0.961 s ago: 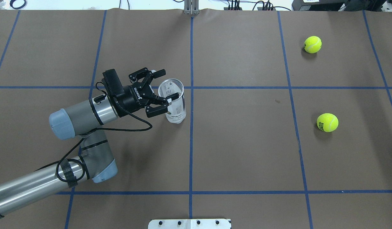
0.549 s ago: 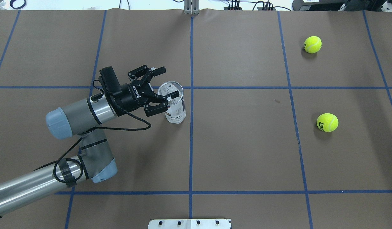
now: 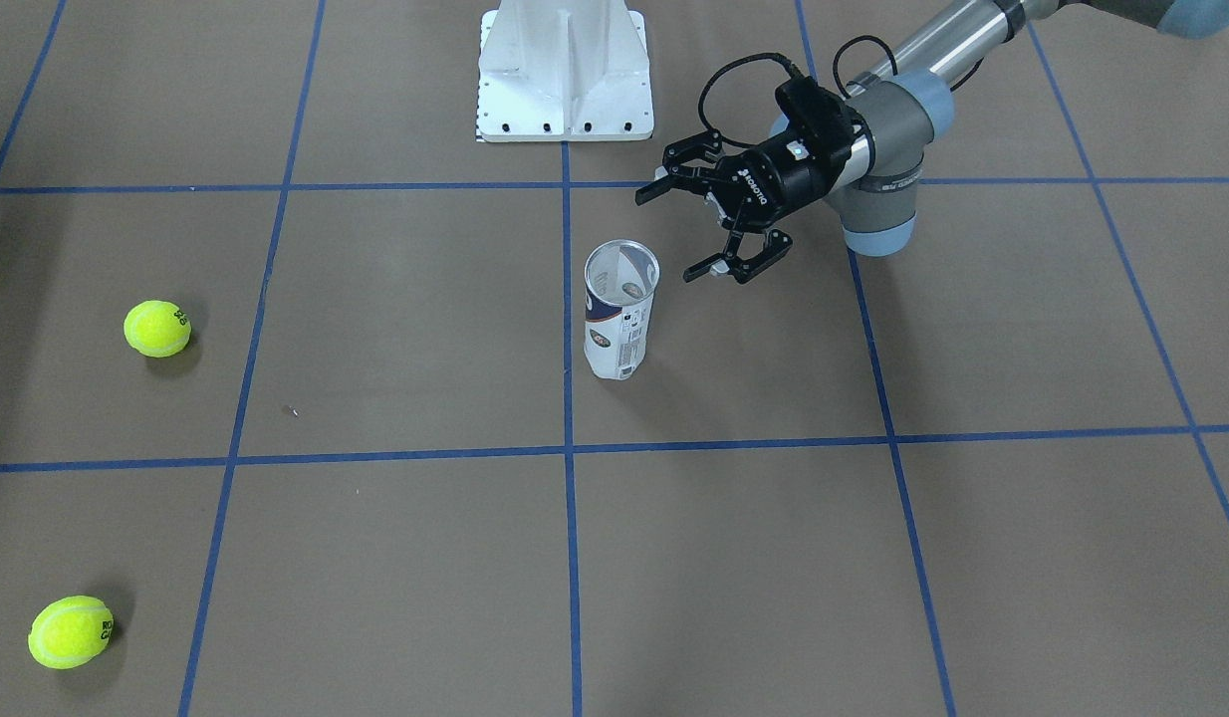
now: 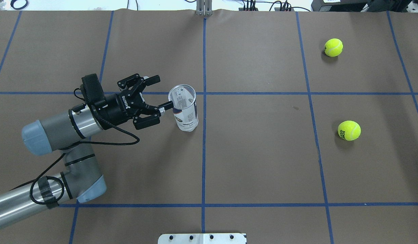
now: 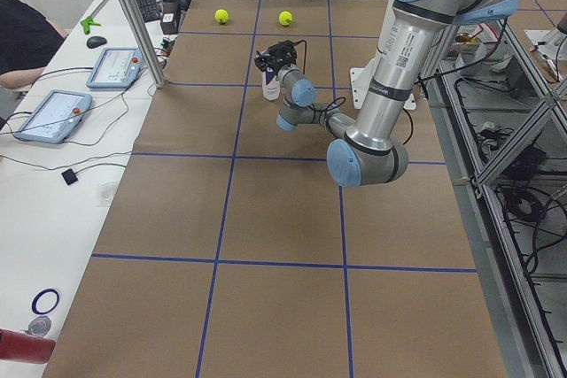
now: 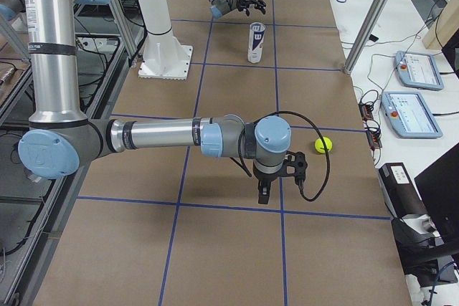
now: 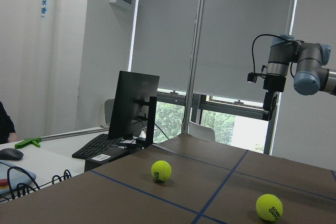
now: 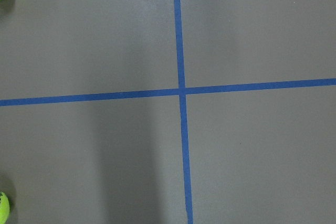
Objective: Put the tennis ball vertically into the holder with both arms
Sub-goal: 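Open the left gripper and pull it back from the can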
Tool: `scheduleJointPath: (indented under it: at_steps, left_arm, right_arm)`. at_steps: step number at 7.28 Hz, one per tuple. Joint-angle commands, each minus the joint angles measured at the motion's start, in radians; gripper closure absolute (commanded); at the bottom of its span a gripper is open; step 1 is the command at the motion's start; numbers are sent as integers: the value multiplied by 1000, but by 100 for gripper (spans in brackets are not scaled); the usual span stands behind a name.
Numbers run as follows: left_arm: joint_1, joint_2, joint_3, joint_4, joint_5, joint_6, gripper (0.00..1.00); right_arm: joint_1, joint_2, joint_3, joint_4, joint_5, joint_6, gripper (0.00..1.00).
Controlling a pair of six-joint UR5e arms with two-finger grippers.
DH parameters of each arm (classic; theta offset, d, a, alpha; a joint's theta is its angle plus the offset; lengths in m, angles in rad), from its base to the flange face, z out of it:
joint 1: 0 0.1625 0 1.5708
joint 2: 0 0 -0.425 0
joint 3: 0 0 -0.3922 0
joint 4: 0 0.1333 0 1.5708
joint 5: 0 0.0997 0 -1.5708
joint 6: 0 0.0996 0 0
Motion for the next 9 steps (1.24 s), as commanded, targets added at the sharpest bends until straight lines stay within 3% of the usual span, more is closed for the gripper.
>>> scheduleJointPath:
  at_steps: [1, 2, 4, 9]
  left_arm:
    - [-30, 33, -56, 101, -70, -20, 1]
    - [-64, 38, -76, 178, -168, -20, 1]
    - [-70, 73, -73, 246, -243, -17, 1]
    - [-52, 84, -53, 336, -258, -10, 1]
  right_arm:
    - [0, -2, 0, 0, -1, 0, 1]
    - [0, -2, 0, 0, 1, 0, 1]
    - [0, -2, -1, 0, -1, 0, 1]
    - [0, 0, -1, 0, -2, -2, 1]
